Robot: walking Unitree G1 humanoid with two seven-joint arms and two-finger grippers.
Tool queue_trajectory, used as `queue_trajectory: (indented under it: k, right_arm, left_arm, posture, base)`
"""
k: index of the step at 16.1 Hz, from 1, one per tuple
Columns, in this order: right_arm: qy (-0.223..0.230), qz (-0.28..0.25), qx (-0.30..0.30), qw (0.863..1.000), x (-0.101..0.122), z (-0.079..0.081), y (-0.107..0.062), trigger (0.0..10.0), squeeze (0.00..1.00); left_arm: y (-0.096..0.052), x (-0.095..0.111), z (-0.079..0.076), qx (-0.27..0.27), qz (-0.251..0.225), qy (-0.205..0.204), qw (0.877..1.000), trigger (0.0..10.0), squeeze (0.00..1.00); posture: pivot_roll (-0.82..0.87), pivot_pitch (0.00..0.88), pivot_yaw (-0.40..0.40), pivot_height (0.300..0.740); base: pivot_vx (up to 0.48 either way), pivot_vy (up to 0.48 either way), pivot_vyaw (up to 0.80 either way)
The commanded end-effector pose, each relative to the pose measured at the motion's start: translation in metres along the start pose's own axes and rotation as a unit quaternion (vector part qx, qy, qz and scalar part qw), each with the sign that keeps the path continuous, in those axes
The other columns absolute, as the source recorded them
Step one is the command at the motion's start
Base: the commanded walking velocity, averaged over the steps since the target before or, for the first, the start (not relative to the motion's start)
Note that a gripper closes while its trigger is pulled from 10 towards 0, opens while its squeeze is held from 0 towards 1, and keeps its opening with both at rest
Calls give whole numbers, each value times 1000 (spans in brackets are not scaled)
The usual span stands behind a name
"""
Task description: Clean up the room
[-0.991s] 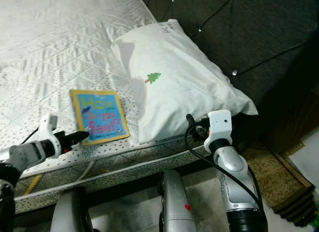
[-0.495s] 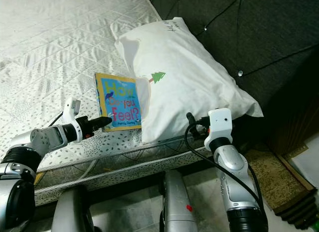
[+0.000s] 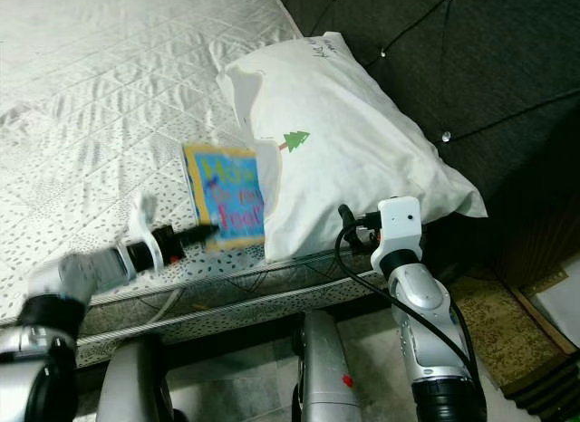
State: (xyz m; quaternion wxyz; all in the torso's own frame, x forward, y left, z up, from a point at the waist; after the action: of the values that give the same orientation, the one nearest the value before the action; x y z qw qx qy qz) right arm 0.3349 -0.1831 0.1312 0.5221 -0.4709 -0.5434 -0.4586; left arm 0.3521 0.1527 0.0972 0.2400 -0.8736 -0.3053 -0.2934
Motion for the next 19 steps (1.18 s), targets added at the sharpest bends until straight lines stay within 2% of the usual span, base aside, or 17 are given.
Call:
queue_trajectory:
  k: [1,6,7,8,9,13,19]
  right_arm:
    - [-3,2,-2,1000,0,-3,0,10000,0]
    - [-2,3,-4,1000,-1,-3,-1,10000,0]
    - [-2,3,-4,1000,-1,-3,0,10000,0]
    - [-2,3,-4,1000,-1,-3,0,10000,0]
    - [-2,2,-5,1000,-1,-4,0,10000,0]
    - [-4,2,-4,1000,0,-5,0,10000,0]
    - [-5,3,-5,1000,0,-6,0,10000,0]
  left_arm:
    - [1,-1,-4,-7,2,1,1000,10000,0]
    - [-19,-7,23,55,-7,-16,998,10000,0]
    - [-23,-6,28,67,-10,-16,998,10000,271]
    - [-29,-4,35,89,-16,-17,996,10000,714]
    - [-33,-2,39,97,-21,-17,995,10000,1000]
    - [-55,13,61,168,-57,-15,984,10000,1000]
    - [-80,31,80,241,-83,5,967,10000,1000]
  posture:
    - [-146,139,-76,521]
    - [-147,139,-73,521]
    - [-148,137,-73,521]
    - [-149,137,-73,521]
    - [-150,137,-74,521]
    - [-151,137,-76,521]
    - [-154,135,-80,521]
  base:
    - [0,0,0]
    - [0,0,0]
    - [0,0,0]
    - [0,0,0]
    - [0,0,0]
    - [0,0,0]
    - [0,0,0]
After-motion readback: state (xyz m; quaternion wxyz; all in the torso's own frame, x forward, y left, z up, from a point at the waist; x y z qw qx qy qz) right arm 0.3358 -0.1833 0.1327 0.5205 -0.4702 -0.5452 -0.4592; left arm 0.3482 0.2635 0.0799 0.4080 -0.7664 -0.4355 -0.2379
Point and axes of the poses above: a point about 5 cm out from each wrist's last joint towards the gripper, its own y axis pointing out of the wrist towards the gripper, its own x axis along the axis of the wrist's last joint, z = x × y, the point moved 2 cm from there along y, pointing out of the wrist towards the gripper, and after that the axes turned 5 degrees about y, right-handed, at the moved point
